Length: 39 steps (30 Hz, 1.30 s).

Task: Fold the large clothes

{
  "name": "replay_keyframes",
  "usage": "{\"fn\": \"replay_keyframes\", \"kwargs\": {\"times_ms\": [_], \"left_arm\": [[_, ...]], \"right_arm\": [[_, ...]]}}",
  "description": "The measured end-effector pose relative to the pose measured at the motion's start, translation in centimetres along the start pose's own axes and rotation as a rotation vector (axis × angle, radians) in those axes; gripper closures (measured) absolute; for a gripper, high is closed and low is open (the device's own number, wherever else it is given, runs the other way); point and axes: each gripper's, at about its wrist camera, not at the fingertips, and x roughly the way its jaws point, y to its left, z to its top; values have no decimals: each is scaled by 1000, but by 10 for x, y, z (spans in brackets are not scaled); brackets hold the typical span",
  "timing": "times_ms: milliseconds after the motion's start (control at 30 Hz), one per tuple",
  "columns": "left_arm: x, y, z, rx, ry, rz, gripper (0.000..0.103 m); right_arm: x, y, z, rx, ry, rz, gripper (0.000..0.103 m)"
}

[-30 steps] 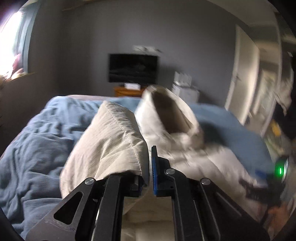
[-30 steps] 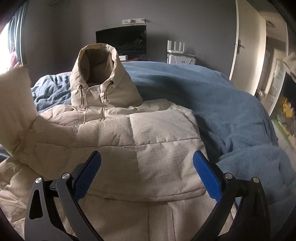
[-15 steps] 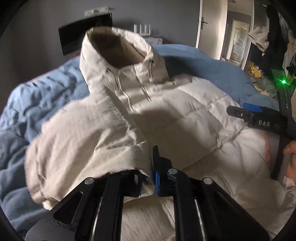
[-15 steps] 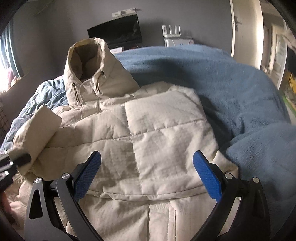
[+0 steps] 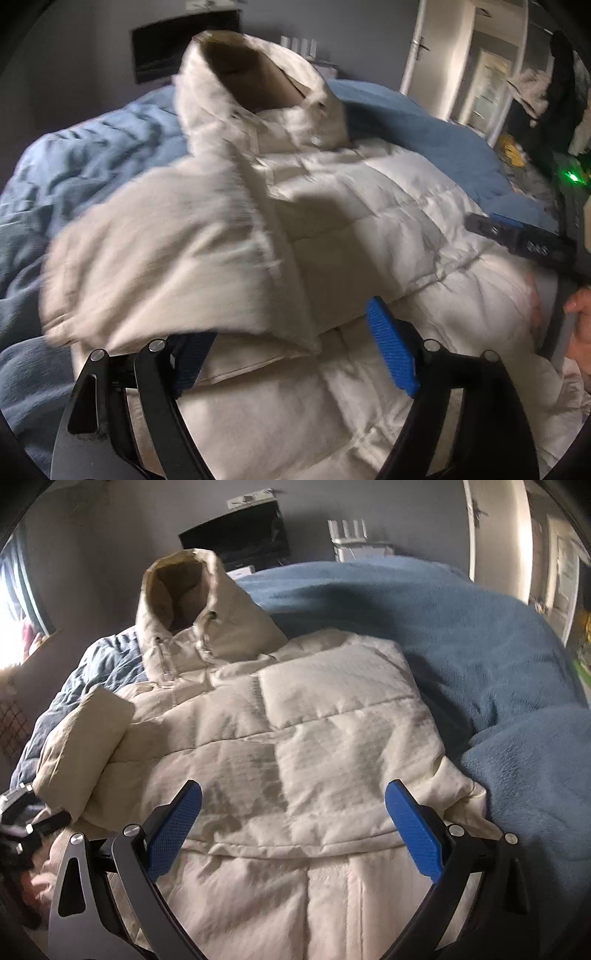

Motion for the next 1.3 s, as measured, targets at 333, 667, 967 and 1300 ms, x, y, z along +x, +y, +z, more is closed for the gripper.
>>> {"fn": "replay_keyframes", "kwargs": {"times_ms": [333, 667, 967, 1300], "left_arm": [[-72, 83, -7, -274, -153, 206, 10], [-65, 148, -14, -486, -117, 354, 8], [-57, 165, -25, -555, -101, 304, 8], [-43, 177, -29, -604, -67, 260, 8]], "right_arm": [[-37, 105, 9, -318, -33, 158, 8], [-23, 223, 7, -643, -9, 190, 8], [11, 292, -27, -885, 24, 213, 8], [42, 282, -34, -859, -1, 100, 57]]}}
